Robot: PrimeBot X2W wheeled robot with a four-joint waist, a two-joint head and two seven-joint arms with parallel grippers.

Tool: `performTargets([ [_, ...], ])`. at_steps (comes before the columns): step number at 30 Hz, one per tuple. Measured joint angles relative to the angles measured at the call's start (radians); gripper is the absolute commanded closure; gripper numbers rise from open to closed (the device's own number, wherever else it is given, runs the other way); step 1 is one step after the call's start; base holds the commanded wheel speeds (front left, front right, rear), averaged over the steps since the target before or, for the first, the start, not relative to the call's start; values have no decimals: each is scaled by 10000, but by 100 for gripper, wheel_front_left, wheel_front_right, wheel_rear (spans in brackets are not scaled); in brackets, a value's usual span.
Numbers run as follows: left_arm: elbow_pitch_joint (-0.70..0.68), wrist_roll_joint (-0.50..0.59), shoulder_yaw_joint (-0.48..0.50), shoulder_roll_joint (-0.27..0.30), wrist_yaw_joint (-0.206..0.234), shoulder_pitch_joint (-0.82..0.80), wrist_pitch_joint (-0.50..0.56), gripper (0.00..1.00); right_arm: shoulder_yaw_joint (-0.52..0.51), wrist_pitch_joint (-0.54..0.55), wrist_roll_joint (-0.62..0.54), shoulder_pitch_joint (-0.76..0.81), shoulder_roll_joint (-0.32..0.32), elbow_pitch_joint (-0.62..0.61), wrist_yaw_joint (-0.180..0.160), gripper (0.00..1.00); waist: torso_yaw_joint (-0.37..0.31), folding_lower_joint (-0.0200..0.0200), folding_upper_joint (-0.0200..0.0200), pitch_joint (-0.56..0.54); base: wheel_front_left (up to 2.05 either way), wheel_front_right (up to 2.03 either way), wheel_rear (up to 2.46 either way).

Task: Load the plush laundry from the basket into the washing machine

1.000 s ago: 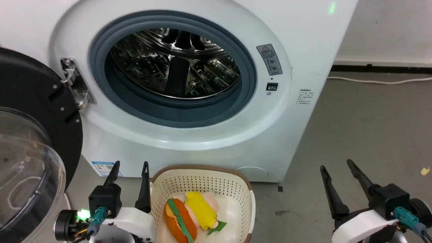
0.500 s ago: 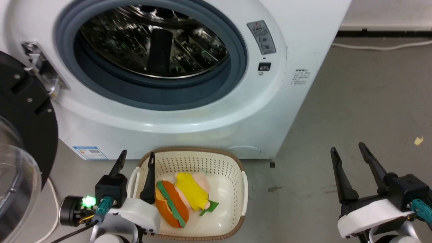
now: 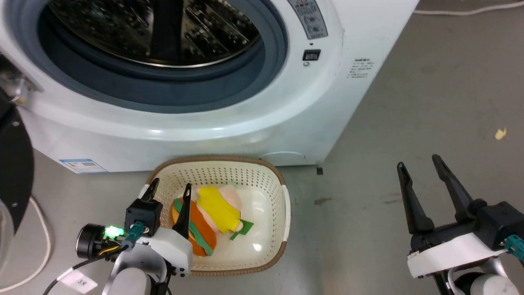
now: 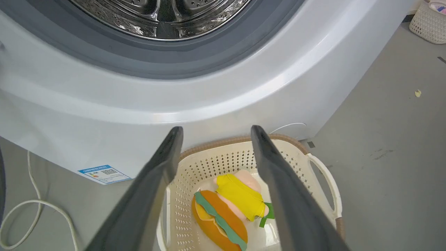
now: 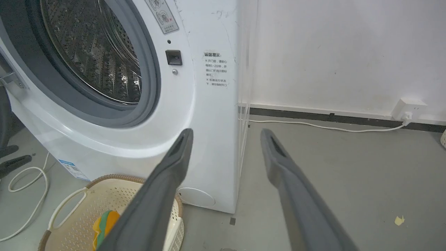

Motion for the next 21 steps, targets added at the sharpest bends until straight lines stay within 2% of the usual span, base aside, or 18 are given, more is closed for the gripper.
performTargets([
  [13,2017,-456,-251,593,-96,-1119,393,0,119,-303,454,-261,0,-332,0,0,-489,0,0,1146,0,0,0],
  [21,3256,-769,-773,951,-219,-1734,495,0,153,-439,819,-477,0,-491,0,0,-797,0,0,1872,0,0,0],
])
